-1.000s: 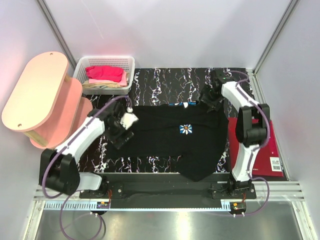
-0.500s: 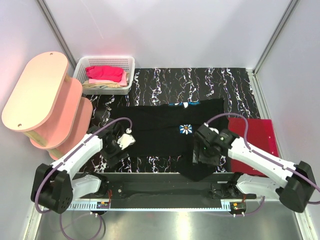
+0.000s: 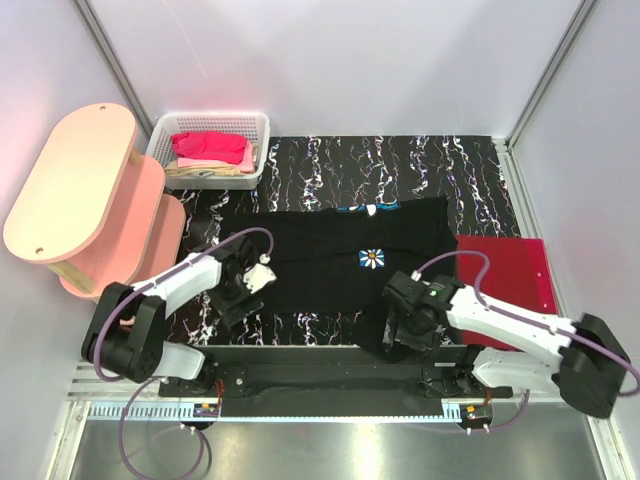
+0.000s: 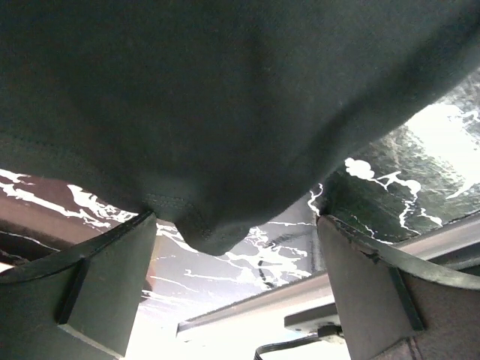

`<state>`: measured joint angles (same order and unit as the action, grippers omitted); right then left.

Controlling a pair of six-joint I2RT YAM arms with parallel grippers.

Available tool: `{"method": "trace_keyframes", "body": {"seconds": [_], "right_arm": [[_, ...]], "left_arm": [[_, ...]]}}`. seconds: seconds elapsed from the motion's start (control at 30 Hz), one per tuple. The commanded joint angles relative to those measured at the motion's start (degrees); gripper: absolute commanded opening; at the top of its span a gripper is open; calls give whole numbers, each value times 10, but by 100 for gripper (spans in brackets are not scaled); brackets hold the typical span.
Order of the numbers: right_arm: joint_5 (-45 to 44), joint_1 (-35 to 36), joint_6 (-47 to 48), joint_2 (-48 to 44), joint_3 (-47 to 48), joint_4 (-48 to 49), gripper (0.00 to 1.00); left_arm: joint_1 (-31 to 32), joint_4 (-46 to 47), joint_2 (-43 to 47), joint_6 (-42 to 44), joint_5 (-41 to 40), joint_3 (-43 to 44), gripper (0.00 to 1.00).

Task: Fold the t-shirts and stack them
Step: Fold the tshirt

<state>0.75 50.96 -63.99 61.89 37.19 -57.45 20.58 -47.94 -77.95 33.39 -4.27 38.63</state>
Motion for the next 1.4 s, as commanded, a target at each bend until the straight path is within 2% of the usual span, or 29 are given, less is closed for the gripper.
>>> {"method": "trace_keyframes", "body": {"seconds": [0.0,0.13,0.3,0.47,0.67,0.77,0.87,0.9,1.0,1.03,1.1,1.13,1.2,1.23,1.33,1.37], "right_arm": [[30,41,25,62,15,46,79],[21,59,32,106,32,41,79],[6,60,8,117,19,67,77],[-36,60,-13,137,11,75,69],[-70,59,-18,162,11,91,64],[-83,59,-17,179,13,96,55],[-93,59,-19,188,13,108,36],[-95,59,-19,189,11,113,25],[-98,59,-21,185,12,113,15],[-99,59,-22,183,12,114,8],[-102,59,-23,170,13,113,3],[-103,59,-24,165,15,111,0],[-108,59,-22,149,24,99,0],[-108,59,-21,142,31,90,0],[-120,59,-19,114,60,47,0],[-129,59,-18,106,67,37,0]], "left_arm": [[-4,37,-22,0,-13,25,95],[-5,48,-39,-4,-11,36,94],[-5,54,-52,-6,-9,48,94],[-5,56,-59,-6,-3,51,84],[-5,51,-44,-7,0,50,79],[-5,51,-37,-7,0,49,77],[-5,49,-32,-7,0,47,74],[-5,49,-31,-8,-1,46,71],[-6,48,-28,-7,-3,43,66],[-6,49,-28,-7,-4,44,65],[-7,49,-28,-7,-3,45,63],[-7,49,-28,-7,-4,46,57],[-7,46,-26,-6,-5,48,48],[-7,44,-25,-6,-5,50,39],[-7,36,-18,-5,-4,57,27],[-7,34,-16,-6,-3,59,17]]}}
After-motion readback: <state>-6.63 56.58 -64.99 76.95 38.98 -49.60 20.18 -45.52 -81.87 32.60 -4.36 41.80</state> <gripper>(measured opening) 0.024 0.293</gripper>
